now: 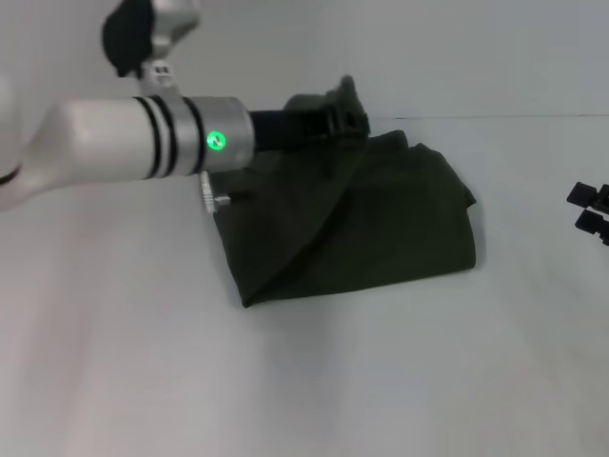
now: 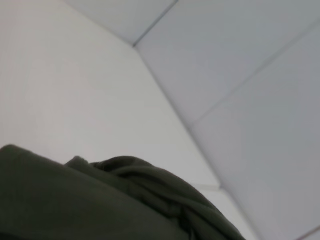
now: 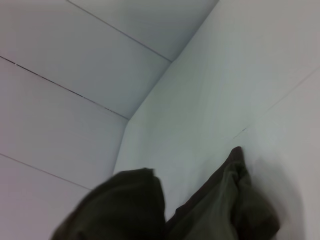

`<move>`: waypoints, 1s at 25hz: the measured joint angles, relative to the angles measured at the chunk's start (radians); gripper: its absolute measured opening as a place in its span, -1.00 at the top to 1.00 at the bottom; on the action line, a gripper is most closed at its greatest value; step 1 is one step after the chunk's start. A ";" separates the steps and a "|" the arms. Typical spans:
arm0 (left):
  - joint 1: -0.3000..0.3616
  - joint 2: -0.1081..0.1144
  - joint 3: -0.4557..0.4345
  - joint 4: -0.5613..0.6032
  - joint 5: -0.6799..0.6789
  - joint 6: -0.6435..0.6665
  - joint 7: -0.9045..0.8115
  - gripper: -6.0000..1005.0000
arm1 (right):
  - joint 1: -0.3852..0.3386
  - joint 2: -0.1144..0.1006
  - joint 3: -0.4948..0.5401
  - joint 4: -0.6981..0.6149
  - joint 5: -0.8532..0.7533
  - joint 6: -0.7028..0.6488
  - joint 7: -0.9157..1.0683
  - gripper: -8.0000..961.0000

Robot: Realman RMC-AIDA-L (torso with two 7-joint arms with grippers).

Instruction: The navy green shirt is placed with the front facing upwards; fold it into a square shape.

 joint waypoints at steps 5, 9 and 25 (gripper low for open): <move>-0.023 -0.004 0.142 -0.008 -0.034 -0.039 0.064 0.77 | 0.001 0.000 0.000 0.006 -0.001 -0.003 0.000 -0.43; -0.023 -0.003 0.198 0.000 -0.079 -0.012 0.161 0.41 | 0.000 -0.001 0.000 0.007 -0.004 0.000 -0.001 -0.43; 0.303 0.088 -0.209 0.071 -0.184 0.433 -0.038 -0.46 | 0.179 -0.078 -0.048 -0.007 -0.227 0.018 0.099 -0.43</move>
